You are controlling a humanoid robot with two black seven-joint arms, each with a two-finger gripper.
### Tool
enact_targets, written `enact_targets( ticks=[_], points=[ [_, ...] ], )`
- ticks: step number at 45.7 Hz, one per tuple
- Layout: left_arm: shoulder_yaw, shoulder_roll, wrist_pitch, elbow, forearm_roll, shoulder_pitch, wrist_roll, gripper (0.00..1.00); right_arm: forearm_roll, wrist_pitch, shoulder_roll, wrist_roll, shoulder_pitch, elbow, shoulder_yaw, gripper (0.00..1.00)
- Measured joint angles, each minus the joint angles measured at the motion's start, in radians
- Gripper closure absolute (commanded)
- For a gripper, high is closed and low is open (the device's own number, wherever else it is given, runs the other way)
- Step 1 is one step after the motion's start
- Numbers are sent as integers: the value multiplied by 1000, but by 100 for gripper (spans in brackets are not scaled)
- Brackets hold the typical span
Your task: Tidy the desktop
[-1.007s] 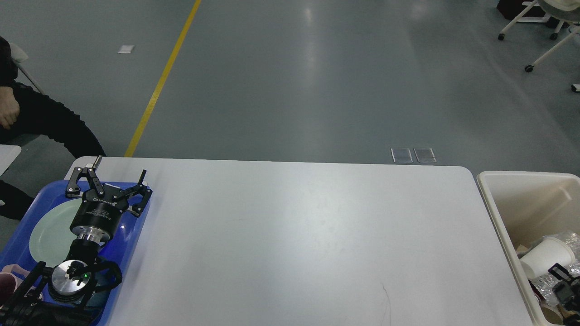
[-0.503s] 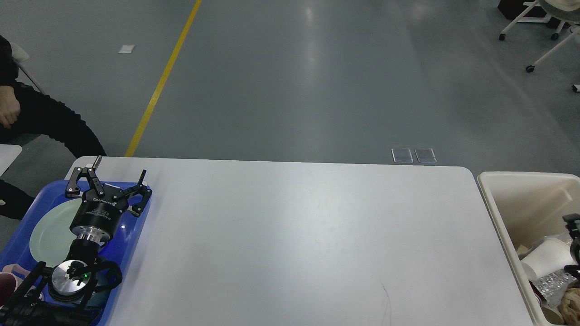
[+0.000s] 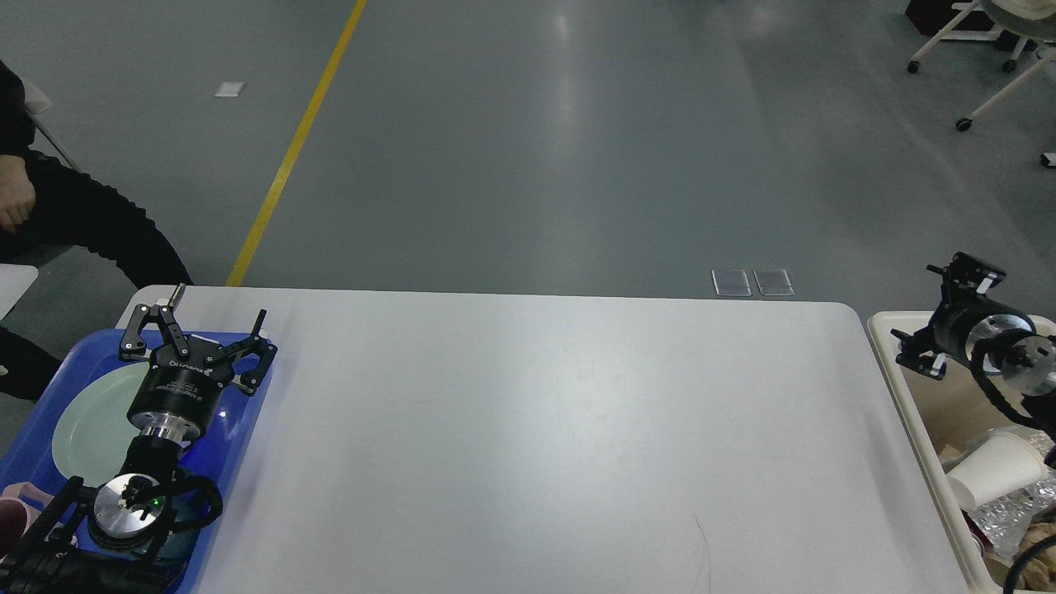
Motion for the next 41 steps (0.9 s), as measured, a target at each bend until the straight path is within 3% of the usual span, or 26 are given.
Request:
enact_targets(
  ticks=[3,8,16,21,24,29,41],
  points=[
    [0,0,0,0,0,0,0,3,-2,0,3,67,-23,74,68,0],
    [0,0,0,0,0,0,0,3,-4,1,24,225,-75,173,176,0],
    [0,0,0,0,1,0,1,3,-18,0,120,412,-154,204,267,0],
    [0,0,0,0,1,0,1,3,-31,0,187,563,-229,213,309,0],
    [0,0,0,0,1,0,1,3,-44,0,212,618,-266,227,319,0],
    [0,0,0,0,1,0,1,3,-57,0,221,648,-321,274,333,0],
    [0,0,0,0,1,0,2,3,-61,0,219,651,-391,333,354,0]
  ],
)
